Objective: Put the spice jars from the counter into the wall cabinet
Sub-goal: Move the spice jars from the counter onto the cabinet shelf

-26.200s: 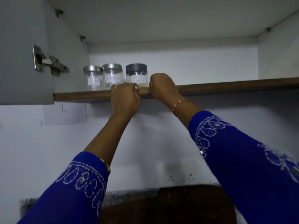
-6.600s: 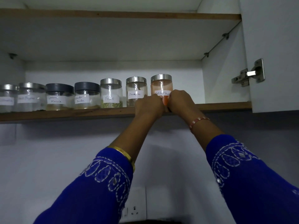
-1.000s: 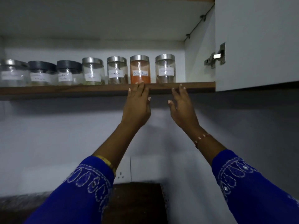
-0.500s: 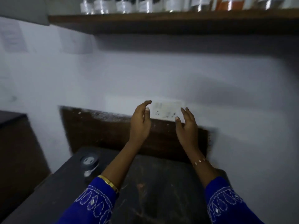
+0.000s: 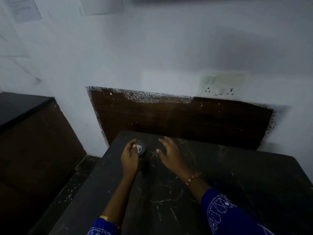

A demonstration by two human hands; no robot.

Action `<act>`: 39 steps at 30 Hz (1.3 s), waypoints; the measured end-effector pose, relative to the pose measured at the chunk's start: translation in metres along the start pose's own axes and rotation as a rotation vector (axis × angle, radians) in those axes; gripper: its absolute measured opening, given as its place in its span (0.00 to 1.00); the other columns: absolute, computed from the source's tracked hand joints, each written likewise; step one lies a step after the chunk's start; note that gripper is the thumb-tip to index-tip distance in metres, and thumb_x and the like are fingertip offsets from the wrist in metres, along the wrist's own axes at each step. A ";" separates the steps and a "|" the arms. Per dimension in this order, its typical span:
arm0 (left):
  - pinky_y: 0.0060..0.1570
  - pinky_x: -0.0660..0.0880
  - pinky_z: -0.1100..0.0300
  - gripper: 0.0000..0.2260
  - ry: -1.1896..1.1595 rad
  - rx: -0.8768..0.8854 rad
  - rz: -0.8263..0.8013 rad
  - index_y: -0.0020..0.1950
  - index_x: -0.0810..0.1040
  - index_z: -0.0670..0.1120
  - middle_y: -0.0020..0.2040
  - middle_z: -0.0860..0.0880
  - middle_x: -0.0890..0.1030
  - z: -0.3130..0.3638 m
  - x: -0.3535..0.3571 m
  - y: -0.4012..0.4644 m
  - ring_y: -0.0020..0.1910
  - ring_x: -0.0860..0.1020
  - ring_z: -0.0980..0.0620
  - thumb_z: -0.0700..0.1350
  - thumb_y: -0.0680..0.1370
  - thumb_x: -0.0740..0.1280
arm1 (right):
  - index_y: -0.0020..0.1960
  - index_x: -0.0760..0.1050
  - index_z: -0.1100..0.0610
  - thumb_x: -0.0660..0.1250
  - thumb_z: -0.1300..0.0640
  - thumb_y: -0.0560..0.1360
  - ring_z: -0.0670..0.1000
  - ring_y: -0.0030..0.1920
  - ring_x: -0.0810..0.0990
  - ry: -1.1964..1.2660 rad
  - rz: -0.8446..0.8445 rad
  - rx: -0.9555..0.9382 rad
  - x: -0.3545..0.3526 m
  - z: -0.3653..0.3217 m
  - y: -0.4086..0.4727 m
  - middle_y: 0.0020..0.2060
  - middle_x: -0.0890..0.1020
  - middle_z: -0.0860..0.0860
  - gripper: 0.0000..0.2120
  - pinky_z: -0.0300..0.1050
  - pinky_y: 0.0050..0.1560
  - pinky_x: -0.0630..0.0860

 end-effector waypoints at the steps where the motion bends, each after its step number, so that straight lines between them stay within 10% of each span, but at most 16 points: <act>1: 0.62 0.70 0.55 0.15 0.000 -0.044 -0.008 0.65 0.72 0.39 0.64 0.41 0.75 -0.014 -0.004 0.007 0.63 0.74 0.45 0.37 0.80 0.57 | 0.74 0.59 0.51 0.60 0.55 0.79 0.51 0.75 0.56 -0.006 -0.041 0.027 0.014 -0.001 0.006 0.76 0.54 0.50 0.25 0.48 0.72 0.61; 13: 0.51 0.70 0.67 0.16 -0.111 -0.315 -0.145 0.68 0.68 0.39 0.64 0.41 0.74 -0.080 -0.006 0.056 0.55 0.72 0.54 0.36 0.80 0.56 | 0.75 0.56 0.52 0.67 0.58 0.74 0.55 0.75 0.57 -0.072 -0.287 0.092 0.117 0.013 0.055 0.75 0.56 0.54 0.33 0.52 0.74 0.61; 21: 0.36 0.76 0.72 0.15 -0.279 -0.390 -0.158 0.67 0.68 0.43 0.55 0.44 0.79 -0.090 -0.001 0.031 0.47 0.79 0.55 0.38 0.81 0.56 | 0.72 0.59 0.55 0.79 0.56 0.61 0.51 0.69 0.67 0.291 0.119 0.280 0.102 0.045 0.034 0.70 0.67 0.53 0.45 0.46 0.69 0.67; 32: 0.42 0.76 0.68 0.10 -0.339 -0.360 -0.339 0.57 0.74 0.44 0.53 0.46 0.79 -0.048 0.017 -0.009 0.48 0.78 0.54 0.37 0.80 0.58 | 0.72 0.59 0.48 0.70 0.56 0.70 0.57 0.63 0.75 0.878 0.174 0.373 0.028 0.067 -0.023 0.68 0.70 0.55 0.35 0.56 0.60 0.75; 36: 0.50 0.76 0.59 0.13 -0.440 -0.488 -0.593 0.58 0.76 0.41 0.54 0.41 0.80 -0.026 0.044 -0.039 0.50 0.80 0.47 0.45 0.81 0.57 | 0.72 0.60 0.60 0.60 0.59 0.77 0.51 0.46 0.83 1.115 0.227 0.306 -0.006 0.066 -0.035 0.57 0.78 0.55 0.24 0.44 0.43 0.80; 39: 0.54 0.76 0.52 0.19 -0.602 -0.612 -0.755 0.57 0.76 0.41 0.46 0.41 0.84 -0.003 0.067 -0.074 0.45 0.82 0.46 0.53 0.81 0.53 | 0.73 0.58 0.59 0.66 0.51 0.68 0.54 0.47 0.85 1.298 0.283 0.307 -0.028 0.070 -0.049 0.56 0.80 0.60 0.37 0.46 0.41 0.82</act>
Point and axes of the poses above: each hand's wrist, its own y-axis towards the middle knuckle, its own x-axis out of the palm, z = x × y, the point moved 7 cm from there along y, towards the middle knuckle
